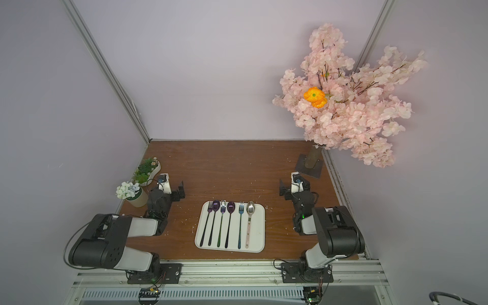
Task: Set the spoon and fork side by side
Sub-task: Reset both arms
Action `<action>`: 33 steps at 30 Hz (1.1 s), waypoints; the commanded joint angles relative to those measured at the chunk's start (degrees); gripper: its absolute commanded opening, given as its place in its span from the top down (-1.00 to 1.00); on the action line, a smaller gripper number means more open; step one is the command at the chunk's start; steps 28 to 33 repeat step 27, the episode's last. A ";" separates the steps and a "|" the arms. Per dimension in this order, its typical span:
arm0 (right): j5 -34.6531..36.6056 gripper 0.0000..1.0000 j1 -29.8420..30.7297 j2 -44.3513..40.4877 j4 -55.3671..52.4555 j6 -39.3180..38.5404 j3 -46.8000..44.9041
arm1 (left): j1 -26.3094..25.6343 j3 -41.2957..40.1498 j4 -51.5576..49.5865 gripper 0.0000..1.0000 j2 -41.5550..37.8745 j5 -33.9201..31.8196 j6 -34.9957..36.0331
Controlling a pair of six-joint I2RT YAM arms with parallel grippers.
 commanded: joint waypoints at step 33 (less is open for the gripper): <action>2.06 -0.99 -0.32 0.18 4.65 1.09 -0.43 | 3.75 -1.19 9.28 -0.99 2.16 5.39 -0.95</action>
